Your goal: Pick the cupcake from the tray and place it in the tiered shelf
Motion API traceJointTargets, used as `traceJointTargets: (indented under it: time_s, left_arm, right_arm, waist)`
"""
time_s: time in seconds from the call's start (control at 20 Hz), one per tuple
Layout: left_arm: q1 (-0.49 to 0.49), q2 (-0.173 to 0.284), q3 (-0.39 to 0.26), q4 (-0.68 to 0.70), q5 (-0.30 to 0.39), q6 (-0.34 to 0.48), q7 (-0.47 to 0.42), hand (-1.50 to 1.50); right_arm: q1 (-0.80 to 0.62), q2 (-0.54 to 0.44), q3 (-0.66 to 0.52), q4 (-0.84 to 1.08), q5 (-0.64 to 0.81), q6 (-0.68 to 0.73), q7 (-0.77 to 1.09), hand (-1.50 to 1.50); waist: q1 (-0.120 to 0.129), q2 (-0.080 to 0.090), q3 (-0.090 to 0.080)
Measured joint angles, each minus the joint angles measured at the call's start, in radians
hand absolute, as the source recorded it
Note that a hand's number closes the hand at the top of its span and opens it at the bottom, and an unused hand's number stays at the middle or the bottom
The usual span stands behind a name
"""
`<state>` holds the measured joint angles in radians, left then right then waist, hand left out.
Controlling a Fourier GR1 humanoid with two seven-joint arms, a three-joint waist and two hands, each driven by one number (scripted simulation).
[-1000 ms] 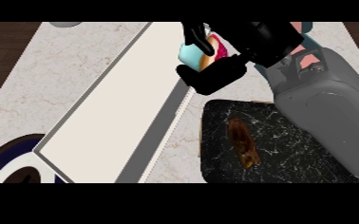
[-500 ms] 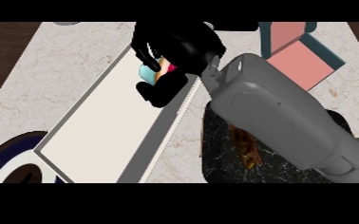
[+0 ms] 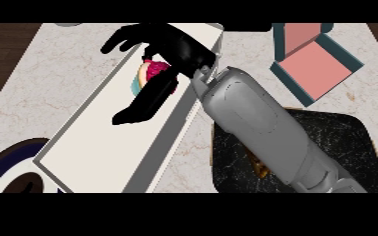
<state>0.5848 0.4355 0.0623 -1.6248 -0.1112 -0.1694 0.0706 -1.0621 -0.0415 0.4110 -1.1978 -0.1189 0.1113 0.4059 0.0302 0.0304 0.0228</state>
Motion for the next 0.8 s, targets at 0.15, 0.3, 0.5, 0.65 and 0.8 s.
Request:
traceJointTargets:
  time_s: [0.15, 0.3, 0.5, 0.65, 0.8]
  left_arm:
    - [-0.003, -0.009, 0.006, 0.001, -0.009, -0.006, 0.001, 0.00]
    - [0.005, -0.021, 0.015, 0.001, -0.018, -0.008, 0.007, 0.00]
    - [0.026, -0.038, 0.033, -0.002, -0.023, -0.013, 0.010, 0.00]
    - [0.040, -0.049, 0.047, -0.003, -0.022, -0.020, 0.004, 0.00]
    - [0.051, -0.060, 0.059, -0.005, -0.028, -0.023, -0.001, 0.00]
  right_arm:
    - [0.000, 0.021, -0.045, 0.024, -0.067, -0.043, -0.023, -1.50]
    - [-0.011, 0.032, -0.104, 0.043, -0.101, -0.109, -0.049, -1.50]
    - [-0.036, 0.025, -0.198, 0.070, -0.109, -0.201, -0.081, -1.50]
    - [-0.047, -0.011, -0.264, 0.099, -0.102, -0.261, -0.093, -1.50]
    - [-0.047, -0.063, -0.320, 0.139, -0.101, -0.290, -0.096, -1.50]
  waist:
    - [0.000, -0.002, 0.000]
    - [-0.012, -0.007, 0.002]
    - [-0.038, -0.013, 0.003]
    - [-0.053, -0.016, 0.003]
    - [-0.064, -0.016, 0.003]
